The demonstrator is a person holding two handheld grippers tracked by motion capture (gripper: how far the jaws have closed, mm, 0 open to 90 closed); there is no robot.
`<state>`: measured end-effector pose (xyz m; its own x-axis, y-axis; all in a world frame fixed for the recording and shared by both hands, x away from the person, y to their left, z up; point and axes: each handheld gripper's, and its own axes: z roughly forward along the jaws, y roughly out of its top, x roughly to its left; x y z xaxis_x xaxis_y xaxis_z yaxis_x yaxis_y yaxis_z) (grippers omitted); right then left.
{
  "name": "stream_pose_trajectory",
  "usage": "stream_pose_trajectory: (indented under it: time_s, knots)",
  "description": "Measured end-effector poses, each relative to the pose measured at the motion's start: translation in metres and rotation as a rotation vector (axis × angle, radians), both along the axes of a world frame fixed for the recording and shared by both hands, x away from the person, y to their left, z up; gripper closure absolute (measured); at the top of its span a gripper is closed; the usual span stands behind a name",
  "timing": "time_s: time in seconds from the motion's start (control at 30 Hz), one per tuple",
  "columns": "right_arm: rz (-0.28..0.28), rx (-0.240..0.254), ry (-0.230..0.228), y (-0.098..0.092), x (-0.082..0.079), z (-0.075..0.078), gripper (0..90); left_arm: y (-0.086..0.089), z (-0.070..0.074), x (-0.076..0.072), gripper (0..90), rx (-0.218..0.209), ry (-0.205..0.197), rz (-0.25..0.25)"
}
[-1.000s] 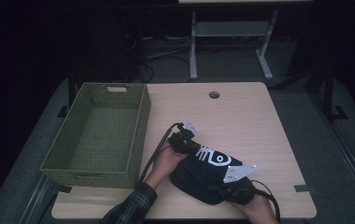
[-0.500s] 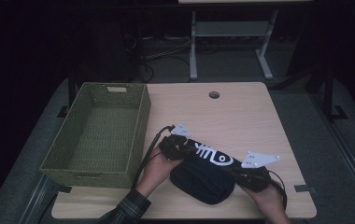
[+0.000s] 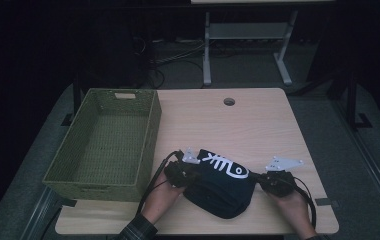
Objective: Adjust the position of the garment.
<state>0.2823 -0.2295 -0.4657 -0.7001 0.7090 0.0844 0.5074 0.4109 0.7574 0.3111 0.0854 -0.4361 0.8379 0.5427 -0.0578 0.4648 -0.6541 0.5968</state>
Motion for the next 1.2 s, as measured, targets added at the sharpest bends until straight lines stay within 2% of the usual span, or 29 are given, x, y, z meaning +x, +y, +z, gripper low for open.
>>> stream_pose_trajectory:
  time_s: [0.07,0.1,0.2,0.23,0.33,0.4,0.5,0.67,0.87,1.03,1.13,1.2]
  knots:
    - [0.001,-0.015,0.006,0.001,0.001,-0.003,89.7,-0.001,-0.003,0.002,89.9,0.015,-0.005,0.006]
    - [0.000,-0.007,0.009,0.001,0.001,-0.004,89.7,-0.001,-0.004,0.004,89.9,0.023,-0.008,0.006]
    - [0.000,-0.010,0.007,0.001,0.000,-0.004,89.2,0.000,-0.004,0.006,89.7,0.014,-0.006,0.014]
    - [-0.002,-0.008,0.005,0.001,-0.001,-0.004,86.0,0.000,-0.003,0.006,87.6,0.013,-0.006,0.017]
    - [-0.005,0.003,-0.011,-0.001,-0.003,-0.001,77.6,0.004,0.002,0.008,78.6,-0.032,0.006,0.039]
    - [-0.015,0.019,-0.023,-0.004,-0.004,0.001,69.8,0.008,0.008,0.011,69.2,-0.071,0.006,0.059]
    - [-0.043,0.016,-0.045,-0.008,-0.006,0.004,59.8,0.011,0.012,0.016,56.0,-0.092,0.001,0.076]
    - [-0.084,0.020,-0.059,-0.016,-0.011,0.006,44.0,0.013,0.013,0.024,45.6,-0.107,0.002,0.086]
    - [-0.145,-0.020,-0.019,-0.029,-0.015,-0.002,26.9,0.013,0.006,0.033,34.7,-0.125,0.017,0.105]
    - [-0.193,-0.046,-0.010,-0.040,-0.017,-0.008,18.8,0.014,-0.005,0.039,31.2,-0.154,0.045,0.125]
    - [-0.208,-0.039,-0.003,-0.044,-0.014,-0.011,16.4,0.013,-0.010,0.041,29.5,-0.135,0.055,0.114]
    - [-0.213,-0.053,-0.006,-0.043,-0.013,-0.013,15.0,0.013,-0.013,0.042,29.3,-0.127,0.063,0.110]
